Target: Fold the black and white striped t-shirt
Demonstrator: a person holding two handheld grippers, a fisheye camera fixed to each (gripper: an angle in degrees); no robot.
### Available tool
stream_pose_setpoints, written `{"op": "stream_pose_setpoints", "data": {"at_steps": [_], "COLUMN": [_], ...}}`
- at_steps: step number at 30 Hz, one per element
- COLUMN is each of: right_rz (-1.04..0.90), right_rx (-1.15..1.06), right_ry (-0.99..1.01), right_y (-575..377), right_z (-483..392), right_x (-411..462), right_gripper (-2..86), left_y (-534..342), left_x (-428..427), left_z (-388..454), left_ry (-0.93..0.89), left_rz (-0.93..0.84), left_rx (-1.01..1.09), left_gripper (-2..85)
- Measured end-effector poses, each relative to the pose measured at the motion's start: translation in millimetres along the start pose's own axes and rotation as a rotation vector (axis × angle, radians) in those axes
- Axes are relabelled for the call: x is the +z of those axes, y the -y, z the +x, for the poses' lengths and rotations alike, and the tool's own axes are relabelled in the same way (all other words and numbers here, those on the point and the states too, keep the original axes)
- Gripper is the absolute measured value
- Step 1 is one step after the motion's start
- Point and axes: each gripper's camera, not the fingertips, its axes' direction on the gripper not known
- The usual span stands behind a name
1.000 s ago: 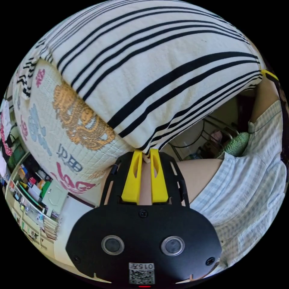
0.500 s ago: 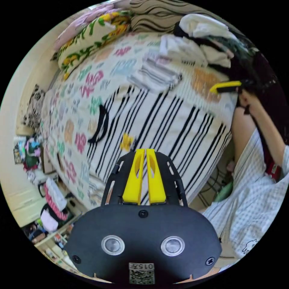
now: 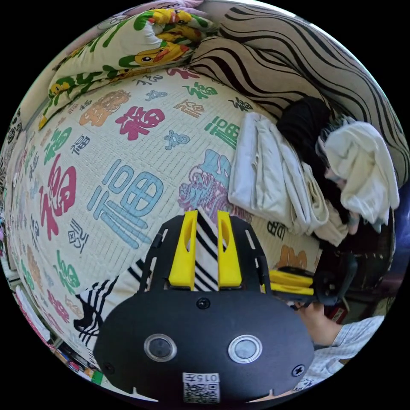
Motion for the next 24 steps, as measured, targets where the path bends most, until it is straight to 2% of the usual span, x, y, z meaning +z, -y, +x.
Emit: {"op": "stream_pose_setpoints", "data": {"at_steps": [6,8,12,15,19,24], "right_rz": [-0.032,-0.037,0.025,0.063,0.067,-0.056], "right_rx": [-0.060,-0.065,-0.114,-0.217,-0.403,-0.595], "right_ry": [-0.004,0.011,0.043,0.042,0.031,-0.003], "right_y": [7,8,6,4,-4,-26], "right_z": [1,1,-12,-42,-106,-173], "right_x": [17,16,-3,-19,-21,24], "right_gripper": [2.5,1.1,0.4,0.2,0.1,0.1], "left_y": [19,14,-13,-62,-181,-313], "left_x": [21,2,-62,-134,-224,-244], "left_z": [-13,-15,-26,-54,-120,-189], "left_ry": [0.090,0.049,-0.034,-0.133,-0.216,-0.200], "left_rz": [-0.092,-0.055,0.120,0.294,0.556,0.633], "left_rx": [-0.010,0.004,0.024,0.010,-0.105,-0.273], "left_gripper": [6.6,1.7,0.2,-0.2,-0.3,-0.2]}}
